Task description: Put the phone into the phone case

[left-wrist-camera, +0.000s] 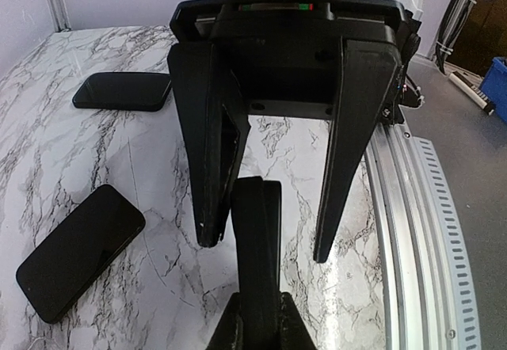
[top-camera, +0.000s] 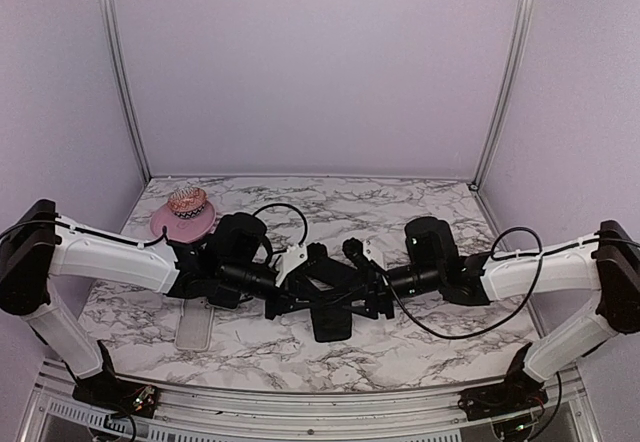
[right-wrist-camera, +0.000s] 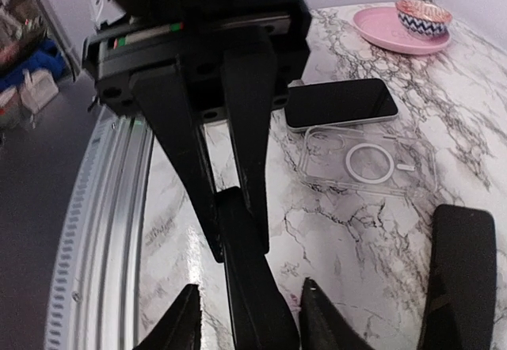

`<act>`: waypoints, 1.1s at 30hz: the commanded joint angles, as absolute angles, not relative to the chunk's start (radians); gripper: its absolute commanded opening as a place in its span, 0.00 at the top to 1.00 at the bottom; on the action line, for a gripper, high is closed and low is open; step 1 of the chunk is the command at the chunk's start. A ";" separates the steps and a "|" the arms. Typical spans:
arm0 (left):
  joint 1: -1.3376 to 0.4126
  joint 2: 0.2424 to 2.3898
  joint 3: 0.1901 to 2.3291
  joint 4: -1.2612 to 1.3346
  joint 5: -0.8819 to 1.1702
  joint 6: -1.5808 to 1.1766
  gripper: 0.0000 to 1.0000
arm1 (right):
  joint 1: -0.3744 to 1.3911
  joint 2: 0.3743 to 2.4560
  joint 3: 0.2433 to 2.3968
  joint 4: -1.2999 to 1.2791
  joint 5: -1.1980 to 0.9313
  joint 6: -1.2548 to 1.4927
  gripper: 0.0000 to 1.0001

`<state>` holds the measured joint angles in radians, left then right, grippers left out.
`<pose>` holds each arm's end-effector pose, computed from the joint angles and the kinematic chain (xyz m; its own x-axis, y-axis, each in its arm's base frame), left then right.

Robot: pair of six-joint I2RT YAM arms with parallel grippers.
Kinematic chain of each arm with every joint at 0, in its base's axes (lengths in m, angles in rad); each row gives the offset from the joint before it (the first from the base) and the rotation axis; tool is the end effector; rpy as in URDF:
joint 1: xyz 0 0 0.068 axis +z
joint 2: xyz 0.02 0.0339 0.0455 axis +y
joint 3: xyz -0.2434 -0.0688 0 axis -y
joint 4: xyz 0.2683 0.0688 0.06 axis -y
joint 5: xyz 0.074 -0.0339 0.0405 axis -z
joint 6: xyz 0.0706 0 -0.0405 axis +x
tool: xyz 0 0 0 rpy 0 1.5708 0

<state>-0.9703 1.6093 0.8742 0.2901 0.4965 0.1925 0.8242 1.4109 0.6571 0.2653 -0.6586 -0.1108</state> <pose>0.1934 -0.3420 0.1627 -0.0535 0.3758 -0.9252 0.9970 0.0715 -0.0286 0.1942 0.2735 0.1530 -0.2120 -0.3579 -0.9094 -0.9769 0.1015 0.1878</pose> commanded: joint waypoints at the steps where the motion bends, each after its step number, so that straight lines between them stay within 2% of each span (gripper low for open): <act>1: -0.969 1.634 0.911 0.172 0.435 0.242 1.00 | 0.819 1.467 0.709 0.273 -0.709 -0.118 0.76; 3: -0.969 1.633 0.913 0.166 0.445 0.242 1.00 | 0.818 1.469 0.714 0.278 -0.708 -0.116 0.98; 6: -0.969 1.614 0.898 0.182 0.456 0.240 1.00 | 0.816 1.437 0.699 0.300 -0.689 -0.108 1.00; 7: -0.969 1.603 0.887 0.194 0.451 0.237 0.94 | 0.816 1.423 0.695 0.302 -0.686 -0.108 1.00; 10: -0.969 1.572 0.858 0.227 0.453 0.243 0.61 | 0.816 1.388 0.697 0.291 -0.692 -0.109 1.00; 11: -0.969 1.563 0.844 0.249 0.453 0.241 0.54 | 0.816 1.378 0.705 0.282 -0.703 -0.109 1.00; 13: -0.968 1.551 0.821 0.302 0.456 0.223 0.46 | 0.816 1.356 0.722 0.276 -0.732 -0.104 1.00; 15: -0.968 1.549 0.820 0.345 0.476 0.192 0.46 | 0.817 1.337 0.734 0.278 -0.756 -0.096 1.00; 17: -0.969 1.550 0.824 0.385 0.497 0.142 0.49 | 0.819 1.325 0.747 0.279 -0.776 -0.089 1.00; 20: -0.969 1.548 0.824 0.459 0.537 0.087 0.61 | 0.822 1.309 0.763 0.277 -0.782 -0.085 1.00; 25: -0.969 1.535 0.826 0.524 0.580 0.020 0.99 | 0.821 1.296 0.776 0.279 -0.787 -0.079 1.00; 26: -0.969 1.531 0.827 0.533 0.587 0.010 1.00 | 0.821 1.296 0.776 0.281 -0.781 -0.074 1.00; 27: -0.969 1.525 0.826 0.543 0.585 0.008 1.00 | 0.820 1.297 0.775 0.279 -0.772 -0.067 0.96; 30: -0.968 1.502 0.815 0.580 0.573 -0.038 1.00 | 0.813 1.295 0.749 0.288 -0.729 -0.023 0.54; 31: -0.968 1.494 0.811 0.588 0.572 -0.041 1.00 | 0.811 1.293 0.730 0.297 -0.724 -0.010 0.46; 33: -0.968 1.484 0.809 0.597 0.577 -0.046 1.00 | 0.810 1.292 0.690 0.328 -0.718 0.029 0.40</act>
<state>-0.9726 1.5482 0.8089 0.4629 0.5686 0.0128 0.8146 1.3136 0.7227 0.2565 -0.7422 -0.0425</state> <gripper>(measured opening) 0.086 0.556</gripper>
